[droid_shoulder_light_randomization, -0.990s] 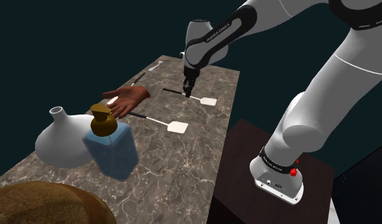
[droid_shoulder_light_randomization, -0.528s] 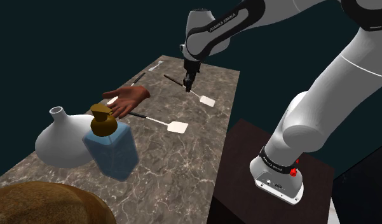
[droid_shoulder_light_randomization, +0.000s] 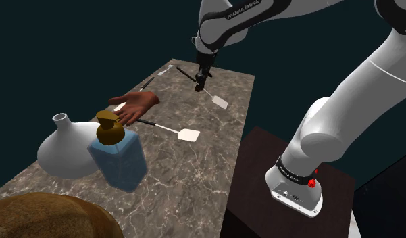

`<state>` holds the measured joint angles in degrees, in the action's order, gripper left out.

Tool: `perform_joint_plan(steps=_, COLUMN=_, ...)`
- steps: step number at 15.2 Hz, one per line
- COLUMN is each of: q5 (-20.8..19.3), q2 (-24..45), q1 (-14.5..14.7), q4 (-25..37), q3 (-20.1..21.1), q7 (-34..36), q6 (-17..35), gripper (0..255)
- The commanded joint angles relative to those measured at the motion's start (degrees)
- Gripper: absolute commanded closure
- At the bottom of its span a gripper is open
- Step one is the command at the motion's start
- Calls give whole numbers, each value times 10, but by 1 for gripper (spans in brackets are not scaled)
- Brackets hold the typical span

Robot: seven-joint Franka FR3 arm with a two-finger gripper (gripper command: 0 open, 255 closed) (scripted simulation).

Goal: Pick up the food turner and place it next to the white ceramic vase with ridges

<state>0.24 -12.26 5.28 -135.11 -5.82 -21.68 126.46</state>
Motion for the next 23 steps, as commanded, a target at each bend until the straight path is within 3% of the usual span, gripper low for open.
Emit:
perform_joint_plan(steps=1, q5=-1, q2=-5, q1=0, q4=10, q3=1, q7=1, q6=-15, gripper=255)
perform_joint_plan(steps=23, q5=-4, q2=-44, q1=0, q4=144, q3=4, q7=7, q6=-188, gripper=255)
